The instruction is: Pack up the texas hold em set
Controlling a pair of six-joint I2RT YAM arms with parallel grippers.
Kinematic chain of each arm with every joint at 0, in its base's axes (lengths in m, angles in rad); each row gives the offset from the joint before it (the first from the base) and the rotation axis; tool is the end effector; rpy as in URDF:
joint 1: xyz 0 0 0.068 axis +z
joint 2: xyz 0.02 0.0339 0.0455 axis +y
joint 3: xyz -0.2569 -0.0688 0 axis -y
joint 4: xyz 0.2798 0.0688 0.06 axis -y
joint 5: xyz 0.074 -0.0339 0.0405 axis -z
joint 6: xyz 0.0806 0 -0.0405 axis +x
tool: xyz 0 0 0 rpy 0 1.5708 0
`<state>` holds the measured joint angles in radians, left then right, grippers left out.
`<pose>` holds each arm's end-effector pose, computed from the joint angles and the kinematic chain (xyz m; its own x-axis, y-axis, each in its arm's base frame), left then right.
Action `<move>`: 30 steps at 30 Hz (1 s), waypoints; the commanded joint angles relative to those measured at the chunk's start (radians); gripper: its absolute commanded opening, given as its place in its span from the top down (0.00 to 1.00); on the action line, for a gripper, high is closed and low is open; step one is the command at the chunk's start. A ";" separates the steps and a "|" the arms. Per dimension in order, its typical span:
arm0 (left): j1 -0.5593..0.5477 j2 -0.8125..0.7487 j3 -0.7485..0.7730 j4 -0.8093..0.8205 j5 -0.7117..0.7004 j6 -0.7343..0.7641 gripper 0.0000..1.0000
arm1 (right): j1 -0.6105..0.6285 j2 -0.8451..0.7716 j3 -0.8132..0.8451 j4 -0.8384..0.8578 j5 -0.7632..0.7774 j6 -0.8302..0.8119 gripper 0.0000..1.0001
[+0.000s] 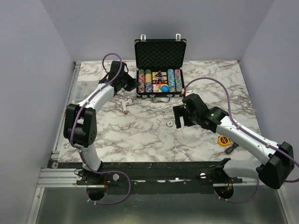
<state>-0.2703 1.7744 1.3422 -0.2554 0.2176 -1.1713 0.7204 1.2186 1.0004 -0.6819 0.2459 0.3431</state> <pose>0.4475 -0.1420 0.2055 -0.6262 -0.7599 -0.1743 -0.3995 0.5048 -0.7652 0.2475 0.1912 0.2334 -0.7314 -0.2079 -0.6495 -0.2974 0.9543 0.0295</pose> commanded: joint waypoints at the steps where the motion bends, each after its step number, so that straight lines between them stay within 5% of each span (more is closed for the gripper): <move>1: -0.001 0.070 0.088 -0.089 -0.136 -0.217 1.00 | -0.001 -0.019 -0.029 0.037 -0.029 0.032 0.05; 7: -0.008 0.145 0.101 -0.020 -0.129 -0.423 1.00 | -0.001 -0.033 -0.058 0.065 -0.029 0.033 0.05; 19: -0.025 0.268 0.222 -0.154 -0.165 -0.563 1.00 | -0.002 -0.006 -0.083 0.106 -0.059 0.038 0.05; 30: -0.032 0.247 0.179 -0.218 -0.202 -0.660 1.00 | -0.002 0.007 -0.090 0.108 -0.064 0.043 0.05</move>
<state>-0.2970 2.0312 1.5379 -0.3668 0.0551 -1.6905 0.7204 1.2156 0.9276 -0.5922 0.1932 0.3698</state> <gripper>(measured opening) 0.033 0.951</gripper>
